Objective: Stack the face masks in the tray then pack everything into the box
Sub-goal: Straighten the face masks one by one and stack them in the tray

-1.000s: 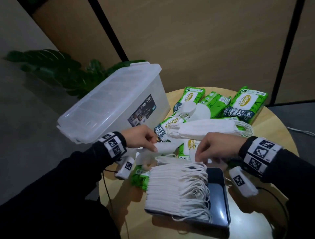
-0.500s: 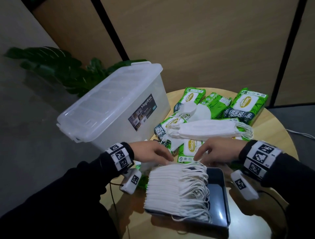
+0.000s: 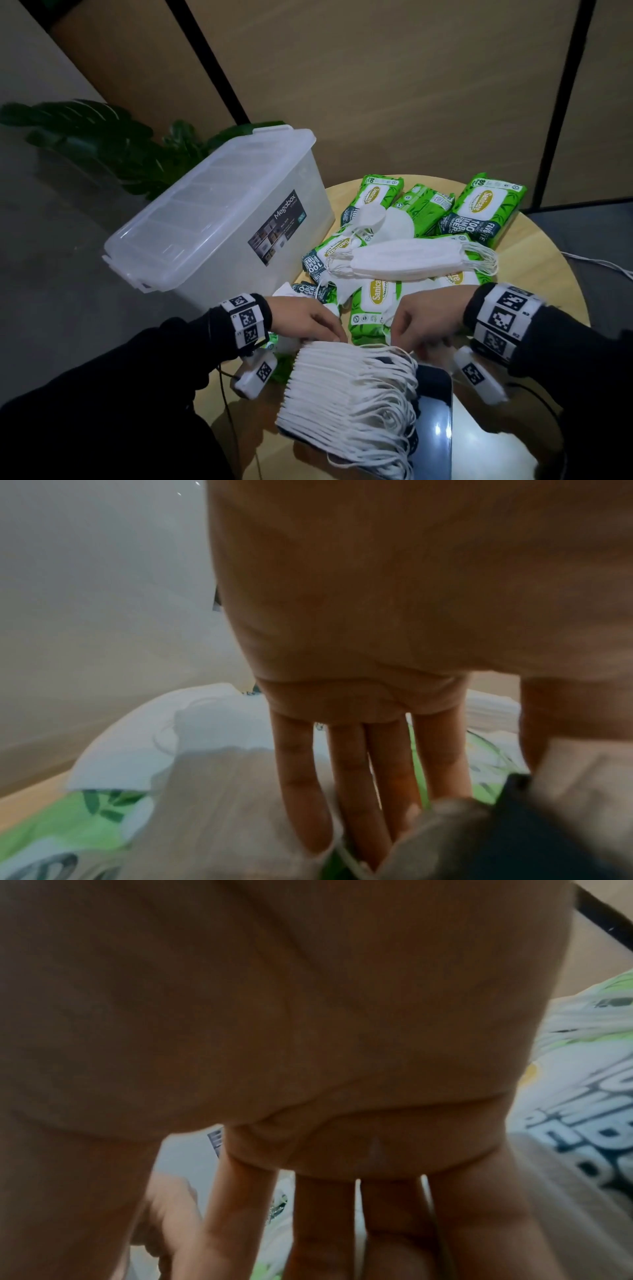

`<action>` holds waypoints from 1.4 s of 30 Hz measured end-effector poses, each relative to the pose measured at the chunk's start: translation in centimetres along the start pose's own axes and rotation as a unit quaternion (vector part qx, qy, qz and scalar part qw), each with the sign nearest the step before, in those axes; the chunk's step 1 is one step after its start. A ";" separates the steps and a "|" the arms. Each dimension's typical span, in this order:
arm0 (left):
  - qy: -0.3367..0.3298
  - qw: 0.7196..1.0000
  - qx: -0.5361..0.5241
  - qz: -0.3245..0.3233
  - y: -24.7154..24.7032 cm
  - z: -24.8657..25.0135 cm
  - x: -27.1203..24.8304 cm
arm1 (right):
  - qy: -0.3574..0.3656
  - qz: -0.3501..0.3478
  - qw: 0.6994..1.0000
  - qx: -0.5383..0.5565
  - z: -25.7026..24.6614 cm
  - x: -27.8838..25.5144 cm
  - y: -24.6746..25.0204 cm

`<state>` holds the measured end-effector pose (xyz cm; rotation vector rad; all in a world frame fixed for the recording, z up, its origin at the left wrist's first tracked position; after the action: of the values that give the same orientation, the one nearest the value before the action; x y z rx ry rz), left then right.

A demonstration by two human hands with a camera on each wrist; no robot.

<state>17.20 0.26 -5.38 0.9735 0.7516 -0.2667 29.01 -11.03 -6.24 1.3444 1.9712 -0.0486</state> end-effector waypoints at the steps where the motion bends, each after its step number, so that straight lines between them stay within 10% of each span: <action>1: 0.003 1.000 0.002 0.005 -0.1 0.0 0.1 | 0.001 0.001 1.000 -0.002 0.0 -0.1 -0.1; 12: -0.002 0.998 0.035 0.054 1.0 -0.4 0.2 | 0.017 0.059 0.998 -0.001 -0.3 -0.5 1.3; 28: 0.027 0.993 -0.021 -0.114 -0.9 0.8 1.5 | 0.006 0.041 0.999 -0.020 -0.1 -1.0 0.8; 36: 0.007 0.993 -0.096 0.071 8.1 -0.4 -3.8 | 0.139 0.265 0.954 0.028 -2.9 -1.7 6.0; 39: -0.015 0.964 -0.185 0.191 10.9 -1.1 -6.1 | 0.173 0.346 0.902 0.189 -2.6 -2.7 8.4; 42: -0.052 0.909 -0.324 0.257 11.0 -1.6 -6.4 | 0.171 0.281 0.842 0.428 -1.9 -2.5 7.9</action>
<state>17.59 6.91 5.60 0.4819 0.4115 0.3785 34.87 -8.61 -0.59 2.6359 1.7878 -0.4889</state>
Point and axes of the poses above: each hand's wrist, its own x-axis towards the middle knuckle, its own y-axis out of the back of the hand, z = x × y, the point moved 10 cm from there along x, towards the middle knuckle, and after that the axes turned 10 degrees about x, right-handed, at the moved point
